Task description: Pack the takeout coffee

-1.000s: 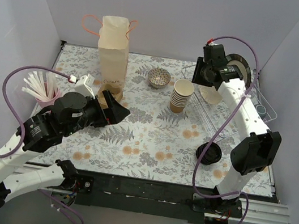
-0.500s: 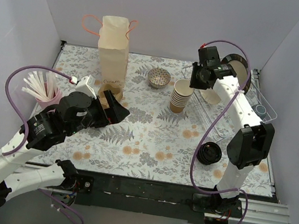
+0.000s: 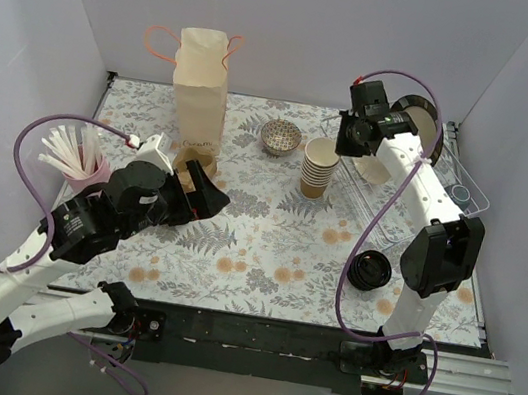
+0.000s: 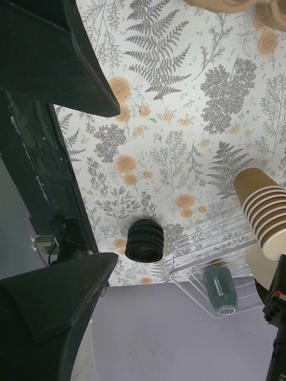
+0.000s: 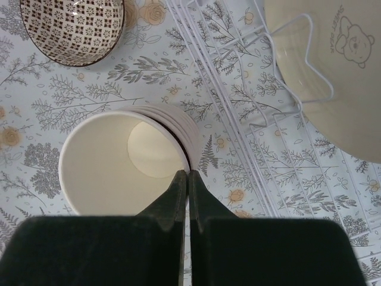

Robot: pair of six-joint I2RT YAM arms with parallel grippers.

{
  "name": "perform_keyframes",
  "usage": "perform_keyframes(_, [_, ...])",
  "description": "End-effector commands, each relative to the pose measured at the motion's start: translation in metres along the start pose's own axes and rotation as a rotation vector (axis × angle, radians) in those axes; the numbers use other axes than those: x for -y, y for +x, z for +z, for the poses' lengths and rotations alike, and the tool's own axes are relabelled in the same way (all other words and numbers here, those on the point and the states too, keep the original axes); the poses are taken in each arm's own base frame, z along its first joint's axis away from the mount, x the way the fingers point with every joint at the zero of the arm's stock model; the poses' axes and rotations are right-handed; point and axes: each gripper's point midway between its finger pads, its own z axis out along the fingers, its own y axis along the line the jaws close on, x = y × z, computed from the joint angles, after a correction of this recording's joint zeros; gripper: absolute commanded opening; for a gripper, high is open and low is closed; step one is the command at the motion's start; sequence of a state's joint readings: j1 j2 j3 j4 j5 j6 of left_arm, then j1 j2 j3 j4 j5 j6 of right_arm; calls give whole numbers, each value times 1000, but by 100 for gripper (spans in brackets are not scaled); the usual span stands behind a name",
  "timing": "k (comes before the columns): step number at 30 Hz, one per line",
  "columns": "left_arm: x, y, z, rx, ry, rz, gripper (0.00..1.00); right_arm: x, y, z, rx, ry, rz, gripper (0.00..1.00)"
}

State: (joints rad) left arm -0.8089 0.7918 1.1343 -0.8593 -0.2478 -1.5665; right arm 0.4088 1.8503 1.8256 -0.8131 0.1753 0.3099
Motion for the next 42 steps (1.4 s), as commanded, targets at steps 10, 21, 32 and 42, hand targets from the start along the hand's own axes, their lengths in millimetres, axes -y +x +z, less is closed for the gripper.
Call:
perform_keyframes(10, [8, -8, 2, 29, 23, 21, 98, -13, -34, -46, 130, -81, 26, 1])
perform_keyframes(21, [7, -8, 2, 29, 25, 33, 98, -24, -67, -92, 227, -151, 51, 1])
perform_keyframes(32, [0, -11, 1, 45, -11, 52, 98, -66, -34, -154, 213, -467, 38, 1])
perform_keyframes(42, [-13, 8, 12, -23, -61, 57, 98, -95, 116, -143, 93, -509, -27, 1])
